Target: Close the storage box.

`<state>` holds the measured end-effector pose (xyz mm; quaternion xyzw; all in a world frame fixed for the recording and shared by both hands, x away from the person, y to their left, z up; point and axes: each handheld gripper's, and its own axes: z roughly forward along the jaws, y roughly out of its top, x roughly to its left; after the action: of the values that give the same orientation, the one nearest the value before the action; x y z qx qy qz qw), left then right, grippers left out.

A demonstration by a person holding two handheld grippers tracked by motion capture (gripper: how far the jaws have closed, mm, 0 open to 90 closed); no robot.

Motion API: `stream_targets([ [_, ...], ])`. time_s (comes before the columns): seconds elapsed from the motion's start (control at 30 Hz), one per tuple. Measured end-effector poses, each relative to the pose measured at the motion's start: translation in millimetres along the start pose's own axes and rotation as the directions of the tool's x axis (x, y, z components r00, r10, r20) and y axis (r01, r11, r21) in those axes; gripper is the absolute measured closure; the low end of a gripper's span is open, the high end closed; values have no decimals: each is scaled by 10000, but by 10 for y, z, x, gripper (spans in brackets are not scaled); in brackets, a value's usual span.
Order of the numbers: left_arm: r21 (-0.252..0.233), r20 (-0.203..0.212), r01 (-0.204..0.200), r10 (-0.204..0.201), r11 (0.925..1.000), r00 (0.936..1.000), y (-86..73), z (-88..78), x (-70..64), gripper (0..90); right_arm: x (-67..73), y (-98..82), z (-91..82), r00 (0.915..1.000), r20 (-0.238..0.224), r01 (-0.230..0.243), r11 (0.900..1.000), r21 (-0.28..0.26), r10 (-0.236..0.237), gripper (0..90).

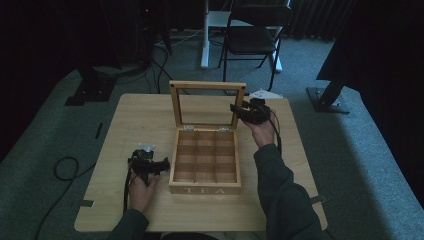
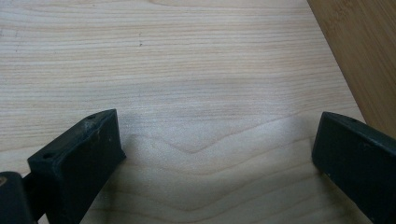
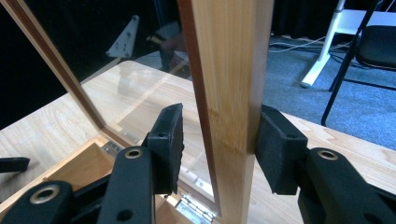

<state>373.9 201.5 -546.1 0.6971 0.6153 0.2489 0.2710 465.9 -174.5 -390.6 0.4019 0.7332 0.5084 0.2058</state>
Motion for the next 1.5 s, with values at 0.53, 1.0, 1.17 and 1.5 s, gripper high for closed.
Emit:
stream_targets([
  [0.53,-33,-31,51,-51,10000,10000,2,3,-5,16,151,-25,-218,9991,175,392,9992,13,-392,526],
  [1.0,-2,-34,34,-34,10000,10000,3,1,-4,16,304,85,-471,9958,657,610,9974,378,-634,554],
  [1.17,1,-34,35,-35,10000,10000,3,0,-4,16,389,146,-569,9945,697,758,9961,458,-788,570],
  [1.5,-16,3,-11,11,10000,10000,7,6,-38,16,464,230,-691,9922,867,844,9947,583,-892,551],
])
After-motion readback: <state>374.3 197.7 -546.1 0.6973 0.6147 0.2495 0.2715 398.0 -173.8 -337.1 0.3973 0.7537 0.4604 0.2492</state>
